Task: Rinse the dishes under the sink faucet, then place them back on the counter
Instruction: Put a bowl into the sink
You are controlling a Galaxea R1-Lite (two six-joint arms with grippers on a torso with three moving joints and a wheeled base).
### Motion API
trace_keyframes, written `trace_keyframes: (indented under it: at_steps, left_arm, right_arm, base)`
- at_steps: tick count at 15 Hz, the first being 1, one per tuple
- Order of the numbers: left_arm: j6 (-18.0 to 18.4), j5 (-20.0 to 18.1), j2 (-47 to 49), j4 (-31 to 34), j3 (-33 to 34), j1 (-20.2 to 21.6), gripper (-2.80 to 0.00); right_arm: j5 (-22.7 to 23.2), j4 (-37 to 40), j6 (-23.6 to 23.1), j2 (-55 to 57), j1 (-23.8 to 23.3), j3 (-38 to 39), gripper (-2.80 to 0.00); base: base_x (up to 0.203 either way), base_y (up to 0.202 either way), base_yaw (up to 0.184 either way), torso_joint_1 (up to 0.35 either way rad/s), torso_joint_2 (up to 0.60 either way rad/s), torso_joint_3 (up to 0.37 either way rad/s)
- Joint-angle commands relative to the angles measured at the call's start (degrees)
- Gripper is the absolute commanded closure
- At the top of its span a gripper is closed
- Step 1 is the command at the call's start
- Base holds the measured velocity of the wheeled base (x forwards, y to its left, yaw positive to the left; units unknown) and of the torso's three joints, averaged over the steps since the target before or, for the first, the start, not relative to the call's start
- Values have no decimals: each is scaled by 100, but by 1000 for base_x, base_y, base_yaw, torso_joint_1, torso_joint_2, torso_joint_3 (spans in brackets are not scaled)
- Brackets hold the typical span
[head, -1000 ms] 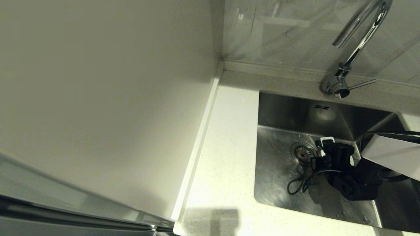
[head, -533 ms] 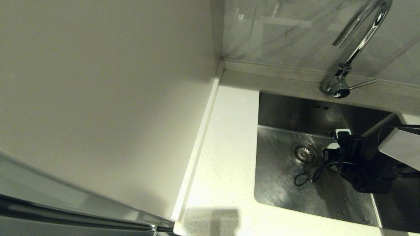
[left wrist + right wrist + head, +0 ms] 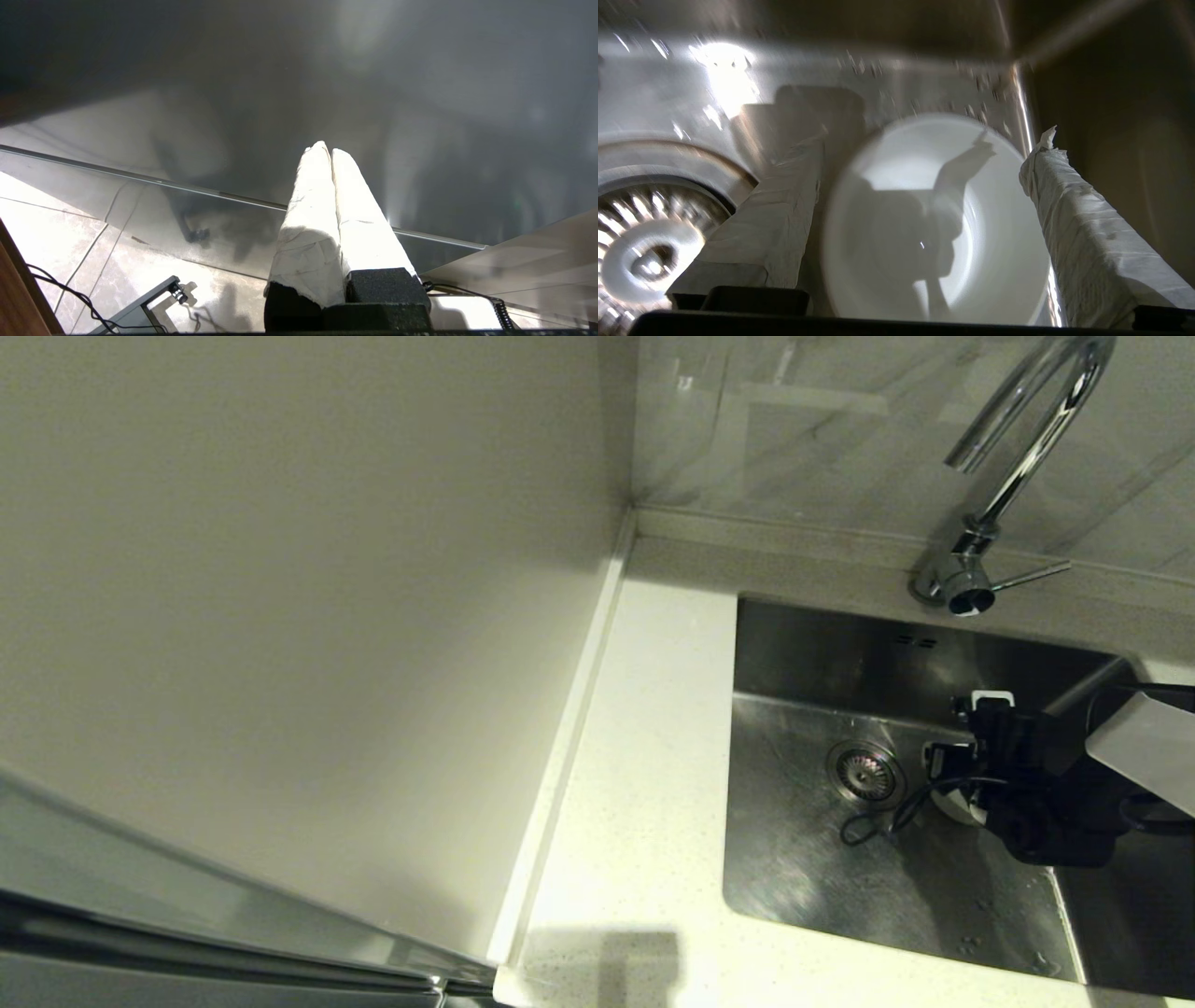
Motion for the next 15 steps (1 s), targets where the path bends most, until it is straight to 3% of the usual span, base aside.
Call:
trace_keyframes:
  at_steps: [1, 5, 9, 15]
  left_arm:
    - [-4, 4, -21, -2, 0, 2, 0]
    - [-2, 9, -26, -2, 0, 1, 0]
    - [-4, 4, -18, -2, 0, -6, 0]
    - [-4, 4, -19, -2, 0, 2, 0]
  right_arm:
    - [-20, 201, 4, 12, -3, -322, -280]
    - [-39, 720, 71, 176, -11, -1033, -280]
    - [-57, 836, 71, 314, -22, -1236, -280]
    - [-40, 810, 180, -225, -104, -638, -280]
  base:
    - [0, 0, 0, 0, 0, 0]
    - [0, 0, 0, 0, 0, 0]
    - [0, 0, 0, 0, 0, 0]
    - [0, 0, 0, 0, 0, 0]
